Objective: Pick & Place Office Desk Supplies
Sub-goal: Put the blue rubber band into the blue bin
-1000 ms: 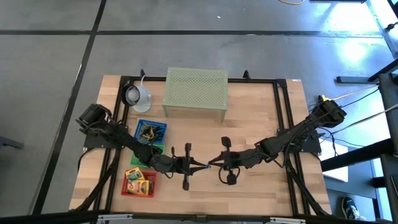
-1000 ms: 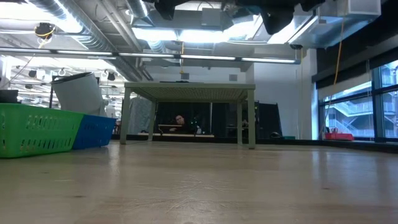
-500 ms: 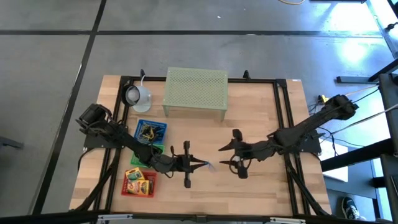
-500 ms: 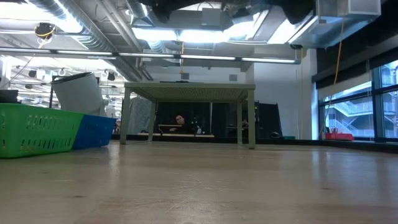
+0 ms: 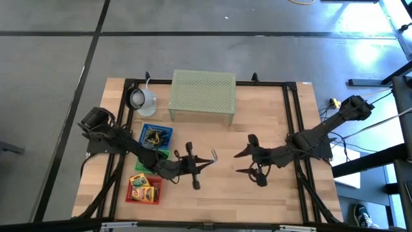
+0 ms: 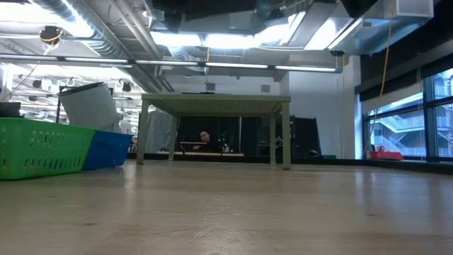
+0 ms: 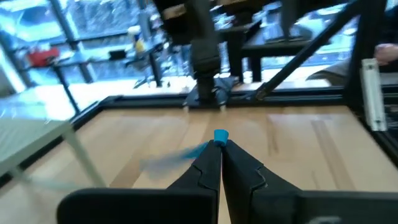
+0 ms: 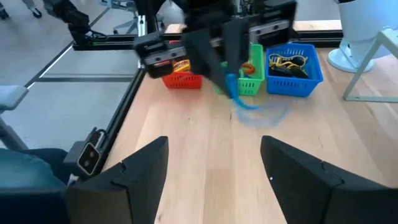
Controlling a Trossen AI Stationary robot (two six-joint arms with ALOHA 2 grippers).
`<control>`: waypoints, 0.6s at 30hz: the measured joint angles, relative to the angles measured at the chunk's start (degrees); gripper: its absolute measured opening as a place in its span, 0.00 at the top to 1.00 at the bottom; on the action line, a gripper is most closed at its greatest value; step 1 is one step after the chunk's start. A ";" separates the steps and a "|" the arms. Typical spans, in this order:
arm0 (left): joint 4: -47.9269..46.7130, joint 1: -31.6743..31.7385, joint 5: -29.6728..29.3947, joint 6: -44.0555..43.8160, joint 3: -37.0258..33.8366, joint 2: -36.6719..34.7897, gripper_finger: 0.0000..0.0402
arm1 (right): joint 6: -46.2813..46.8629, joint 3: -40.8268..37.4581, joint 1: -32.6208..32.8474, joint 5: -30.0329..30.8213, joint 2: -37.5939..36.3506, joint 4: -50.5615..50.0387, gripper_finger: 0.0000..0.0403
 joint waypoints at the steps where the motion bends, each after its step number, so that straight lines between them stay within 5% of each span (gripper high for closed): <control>1: -1.80 -0.20 -0.73 -1.29 0.00 -0.61 0.99 | 0.00 0.00 0.21 0.01 0.00 -0.02 0.36; 18: -74.48 -6.06 -4.24 -57.48 0.00 -26.40 0.99 | -0.05 0.00 1.59 1.26 0.00 -0.73 0.36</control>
